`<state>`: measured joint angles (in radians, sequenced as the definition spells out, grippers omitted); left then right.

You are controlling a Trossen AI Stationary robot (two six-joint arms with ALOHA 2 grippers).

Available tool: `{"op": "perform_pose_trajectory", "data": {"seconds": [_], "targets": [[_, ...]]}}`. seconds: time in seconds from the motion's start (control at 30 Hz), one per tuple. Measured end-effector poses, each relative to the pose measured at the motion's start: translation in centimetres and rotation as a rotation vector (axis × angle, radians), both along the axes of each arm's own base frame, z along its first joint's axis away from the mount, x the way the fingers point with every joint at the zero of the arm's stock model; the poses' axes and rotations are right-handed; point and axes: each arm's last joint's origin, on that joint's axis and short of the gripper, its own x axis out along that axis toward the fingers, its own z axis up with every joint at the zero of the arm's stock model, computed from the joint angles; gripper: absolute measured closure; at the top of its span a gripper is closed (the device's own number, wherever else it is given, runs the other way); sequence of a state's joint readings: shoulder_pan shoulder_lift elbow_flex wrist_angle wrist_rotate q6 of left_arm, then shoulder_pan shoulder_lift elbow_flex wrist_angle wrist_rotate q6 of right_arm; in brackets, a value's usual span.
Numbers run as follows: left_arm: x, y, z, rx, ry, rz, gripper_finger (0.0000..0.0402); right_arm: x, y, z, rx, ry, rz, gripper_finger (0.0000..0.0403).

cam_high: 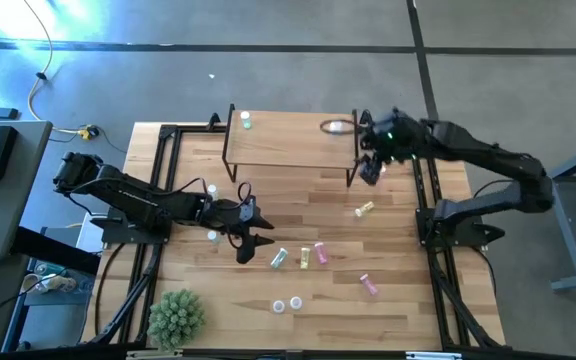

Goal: Pick and place medicine bottles onto shelf by color
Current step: Put the top left yellow pill bottle on the shelf

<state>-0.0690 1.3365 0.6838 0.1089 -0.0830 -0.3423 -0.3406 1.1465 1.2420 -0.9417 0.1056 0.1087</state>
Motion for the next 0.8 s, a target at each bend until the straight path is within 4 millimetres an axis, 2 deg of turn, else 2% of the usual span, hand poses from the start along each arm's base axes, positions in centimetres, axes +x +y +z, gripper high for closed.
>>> {"op": "perform_pose_trajectory", "data": {"seconds": [0.3, 0.53, 0.67, 0.8], "targets": [[-0.4, -1.2, -0.4, -0.048, 0.043, 0.018, 0.0204, -1.6, 4.3, -4.9, 0.096, -0.118, 0.057, 0.0215], [-1.4, -3.4, -0.7, -0.038, 0.104, 0.067, 0.0204, -1.4, 5.9, -8.6, 0.157, -0.134, 0.065, 0.0215], [-2.5, -4.3, -0.6, -0.031, 0.146, 0.101, 0.0204, -1.3, 6.3, -9.7, 0.157, -0.148, 0.053, 0.0215], [-4.0, -4.8, -0.1, -0.036, 0.185, 0.147, 0.0204, -1.2, 6.7, -9.6, 0.139, -0.164, 0.033, 0.0215]]}}
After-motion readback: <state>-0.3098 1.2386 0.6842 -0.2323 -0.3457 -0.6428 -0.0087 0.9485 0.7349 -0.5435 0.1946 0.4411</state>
